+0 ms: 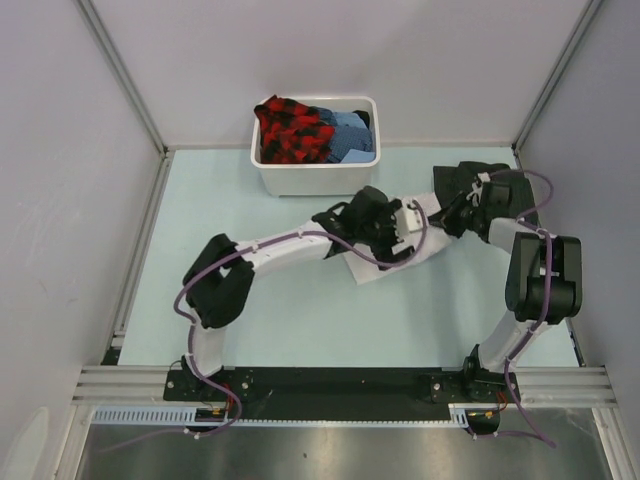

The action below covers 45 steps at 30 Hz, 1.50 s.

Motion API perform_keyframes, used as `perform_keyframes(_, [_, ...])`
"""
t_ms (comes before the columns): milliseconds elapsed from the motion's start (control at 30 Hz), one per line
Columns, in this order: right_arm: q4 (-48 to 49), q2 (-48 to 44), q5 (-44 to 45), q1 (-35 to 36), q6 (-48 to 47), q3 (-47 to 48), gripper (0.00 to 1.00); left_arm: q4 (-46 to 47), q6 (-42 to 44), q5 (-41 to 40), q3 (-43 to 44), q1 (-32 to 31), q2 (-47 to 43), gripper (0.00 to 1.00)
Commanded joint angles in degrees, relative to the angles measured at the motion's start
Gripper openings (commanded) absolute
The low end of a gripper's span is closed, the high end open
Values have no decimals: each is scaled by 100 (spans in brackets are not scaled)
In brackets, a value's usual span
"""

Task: Fold and stack the long sleeve shirts
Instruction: Neatly place the folded shirt to the corner

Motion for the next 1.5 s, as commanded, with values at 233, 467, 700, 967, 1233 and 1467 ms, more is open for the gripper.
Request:
perform_keyframes(233, [-1755, -255, 1423, -40, -1789, 1769, 0, -307, -815, -443, -1028, 915, -1188, 100])
perform_keyframes(467, [-1456, 52, 1801, -31, -1727, 2322, 0, -255, -928, -777, -1318, 1047, -1311, 99])
perform_keyframes(700, [-1421, 377, 2003, -5, -1684, 3034, 0, -447, -1578, -883, -1433, 1643, -1197, 99])
perform_keyframes(967, [-1614, 571, 1907, 100, -1867, 3843, 0, -605, -1535, -874, -1380, 1944, -1109, 99])
perform_keyframes(1233, [-2475, 431, 1837, -57, -2342, 4529, 0, -650, -1570, -847, -1398, 1979, -1074, 99])
perform_keyframes(1467, [-2756, 377, 1600, -198, -2659, 4775, 0, -694, -1553, -795, -1354, 1988, -1030, 99])
